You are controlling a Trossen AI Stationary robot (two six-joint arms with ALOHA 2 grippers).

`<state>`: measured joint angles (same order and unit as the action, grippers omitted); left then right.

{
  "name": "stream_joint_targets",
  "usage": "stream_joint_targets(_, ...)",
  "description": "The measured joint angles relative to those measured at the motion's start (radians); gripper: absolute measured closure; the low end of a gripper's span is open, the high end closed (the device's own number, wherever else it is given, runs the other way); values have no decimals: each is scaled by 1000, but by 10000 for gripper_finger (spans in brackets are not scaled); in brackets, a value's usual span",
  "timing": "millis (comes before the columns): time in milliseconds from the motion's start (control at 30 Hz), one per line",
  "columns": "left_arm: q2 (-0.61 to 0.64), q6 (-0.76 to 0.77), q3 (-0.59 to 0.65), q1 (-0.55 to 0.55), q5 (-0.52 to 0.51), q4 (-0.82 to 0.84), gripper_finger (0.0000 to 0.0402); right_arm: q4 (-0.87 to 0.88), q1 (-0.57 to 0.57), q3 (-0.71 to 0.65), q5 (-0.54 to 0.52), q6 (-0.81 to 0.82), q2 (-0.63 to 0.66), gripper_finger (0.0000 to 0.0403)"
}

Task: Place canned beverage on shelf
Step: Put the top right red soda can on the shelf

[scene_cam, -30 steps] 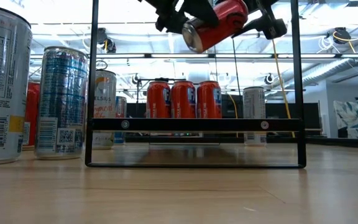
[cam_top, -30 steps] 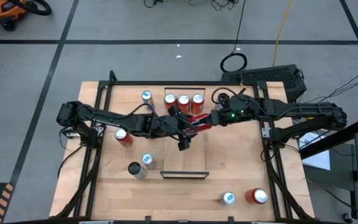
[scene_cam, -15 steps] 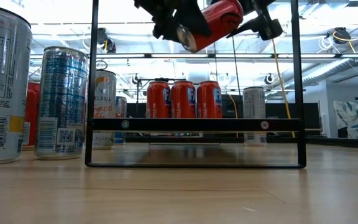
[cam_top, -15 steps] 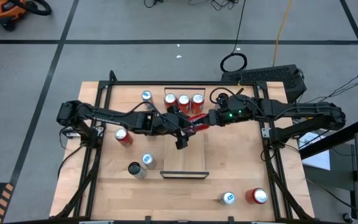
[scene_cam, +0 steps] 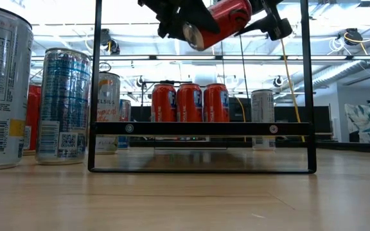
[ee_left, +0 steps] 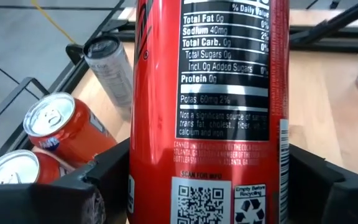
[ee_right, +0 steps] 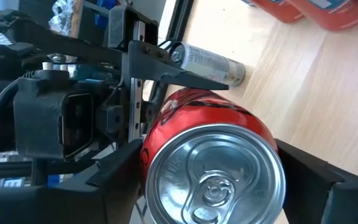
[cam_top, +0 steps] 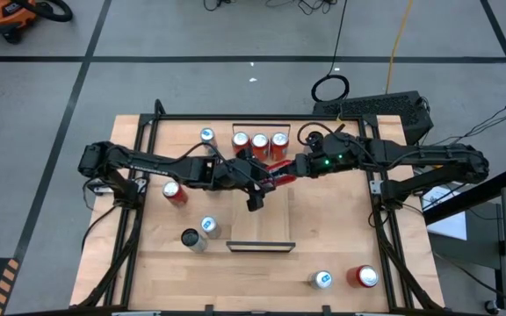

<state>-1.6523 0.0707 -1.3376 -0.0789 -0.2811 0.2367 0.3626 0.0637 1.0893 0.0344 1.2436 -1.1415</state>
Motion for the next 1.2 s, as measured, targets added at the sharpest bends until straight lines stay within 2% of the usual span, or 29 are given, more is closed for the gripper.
stream_joint_targets(200, 47, 77, 0, -8, 66, -11, 108, -48, -1, 2, 19, -109, 23, 74)
stream_joint_targets(300, 70, 86, 0, -8, 86, -13, 109, -131, 0, 2, 19, -168, 27, 58)
stream_joint_targets(600, 121, 185, 0, -6, 217, -65, 109, -396, 0, 1, 14, -308, 29, 47)
stream_joint_targets(867, 156, 304, 0, -3, 298, -259, 109, -626, 0, 0, 11, -436, 34, 46)
stream_joint_targets(1200, 166, 412, -1, -4, 306, -565, 110, -765, 0, 0, -14, -594, 95, 46)
